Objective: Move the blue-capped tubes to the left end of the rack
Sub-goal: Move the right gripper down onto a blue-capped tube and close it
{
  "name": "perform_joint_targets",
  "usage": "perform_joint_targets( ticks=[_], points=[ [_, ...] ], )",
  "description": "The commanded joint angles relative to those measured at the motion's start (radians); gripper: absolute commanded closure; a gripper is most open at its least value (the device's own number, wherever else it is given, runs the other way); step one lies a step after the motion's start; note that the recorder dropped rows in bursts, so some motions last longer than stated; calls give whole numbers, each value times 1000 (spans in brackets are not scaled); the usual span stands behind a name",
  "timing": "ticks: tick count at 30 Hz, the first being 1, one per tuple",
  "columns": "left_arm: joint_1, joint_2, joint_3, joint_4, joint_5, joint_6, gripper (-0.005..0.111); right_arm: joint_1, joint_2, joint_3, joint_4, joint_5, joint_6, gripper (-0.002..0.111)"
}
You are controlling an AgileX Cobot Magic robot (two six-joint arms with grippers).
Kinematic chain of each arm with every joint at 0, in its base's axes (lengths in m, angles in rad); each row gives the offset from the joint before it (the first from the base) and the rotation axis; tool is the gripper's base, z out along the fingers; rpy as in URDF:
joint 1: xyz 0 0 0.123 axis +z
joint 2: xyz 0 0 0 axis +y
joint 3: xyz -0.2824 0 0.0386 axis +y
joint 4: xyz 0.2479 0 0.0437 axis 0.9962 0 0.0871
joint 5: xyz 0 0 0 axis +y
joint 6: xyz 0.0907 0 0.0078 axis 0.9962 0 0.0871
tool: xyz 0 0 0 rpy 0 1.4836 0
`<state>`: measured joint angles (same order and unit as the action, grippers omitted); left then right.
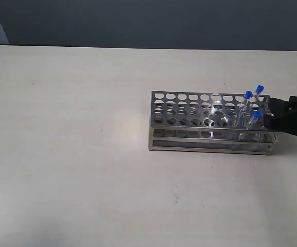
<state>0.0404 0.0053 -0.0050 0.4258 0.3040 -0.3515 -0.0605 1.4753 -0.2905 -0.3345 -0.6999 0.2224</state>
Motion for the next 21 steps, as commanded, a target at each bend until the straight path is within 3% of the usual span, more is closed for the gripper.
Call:
perform_joint_targets(
  ticks=[1, 15, 17, 21],
  points=[
    [-4, -5, 2, 6, -8, -5, 106, 2, 42, -35, 6, -21, -13, 63],
    [-4, -5, 2, 6, -8, -5, 106, 2, 125, -37, 4, -40, -13, 66],
    [-4, -5, 2, 6, -8, -5, 106, 2, 125, -37, 4, -43, -13, 75],
    [-4, -5, 2, 6, -8, -5, 106, 2, 125, -37, 4, -44, -13, 109]
  ],
)
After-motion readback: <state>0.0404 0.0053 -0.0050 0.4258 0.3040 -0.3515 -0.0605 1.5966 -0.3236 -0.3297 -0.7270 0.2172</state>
